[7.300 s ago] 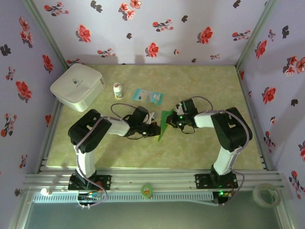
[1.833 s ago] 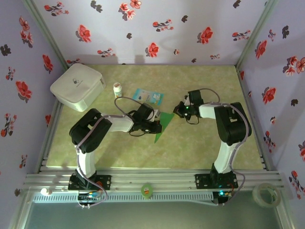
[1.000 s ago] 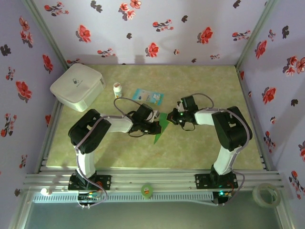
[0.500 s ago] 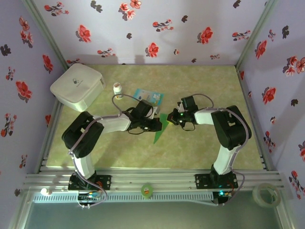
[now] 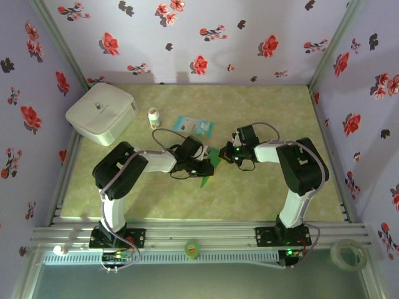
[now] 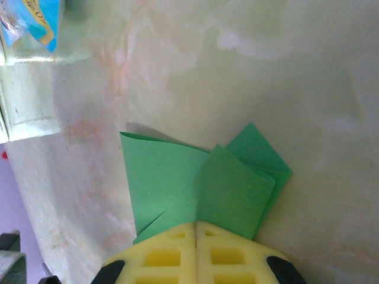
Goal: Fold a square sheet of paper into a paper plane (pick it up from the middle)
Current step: Fold the wing for the fifth time at the center of the table.
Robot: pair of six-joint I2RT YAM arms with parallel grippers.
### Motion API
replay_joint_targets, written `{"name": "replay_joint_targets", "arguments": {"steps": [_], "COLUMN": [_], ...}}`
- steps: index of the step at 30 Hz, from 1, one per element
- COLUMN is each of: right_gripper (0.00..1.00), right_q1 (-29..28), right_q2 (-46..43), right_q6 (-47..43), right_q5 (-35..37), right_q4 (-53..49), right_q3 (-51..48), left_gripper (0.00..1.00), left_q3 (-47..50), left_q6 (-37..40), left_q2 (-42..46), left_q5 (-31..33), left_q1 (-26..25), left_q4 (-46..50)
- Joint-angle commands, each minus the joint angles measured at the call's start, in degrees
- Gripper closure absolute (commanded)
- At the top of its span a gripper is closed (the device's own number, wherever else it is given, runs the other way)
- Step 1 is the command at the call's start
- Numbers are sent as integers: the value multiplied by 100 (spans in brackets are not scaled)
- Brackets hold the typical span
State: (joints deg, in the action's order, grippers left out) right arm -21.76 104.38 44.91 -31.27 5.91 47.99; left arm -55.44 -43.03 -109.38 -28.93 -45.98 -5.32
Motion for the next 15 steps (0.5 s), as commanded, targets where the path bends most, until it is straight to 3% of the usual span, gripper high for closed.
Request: {"name": "replay_joint_targets", "arguments": {"steps": [1, 7, 12, 15], "right_gripper": [100, 100, 100, 95], "right_q1": [41, 40, 14, -35], "right_q2": [206, 189, 125, -163], "right_q6": [-217, -302, -299, -285], "right_q5": [528, 504, 98, -137], "right_q4": [-484, -555, -310, -180], "right_q3": [-101, -44, 49, 143], "left_gripper": [91, 91, 91, 88], "left_q3": [602, 1350, 1314, 1184], "left_q6": [-103, -183, -146, -230], "left_q2": [331, 1072, 1668, 1781], "left_q5": [53, 35, 239, 434], "left_q1": [-26, -34, 13, 180], "left_q4": [306, 260, 330, 214]}}
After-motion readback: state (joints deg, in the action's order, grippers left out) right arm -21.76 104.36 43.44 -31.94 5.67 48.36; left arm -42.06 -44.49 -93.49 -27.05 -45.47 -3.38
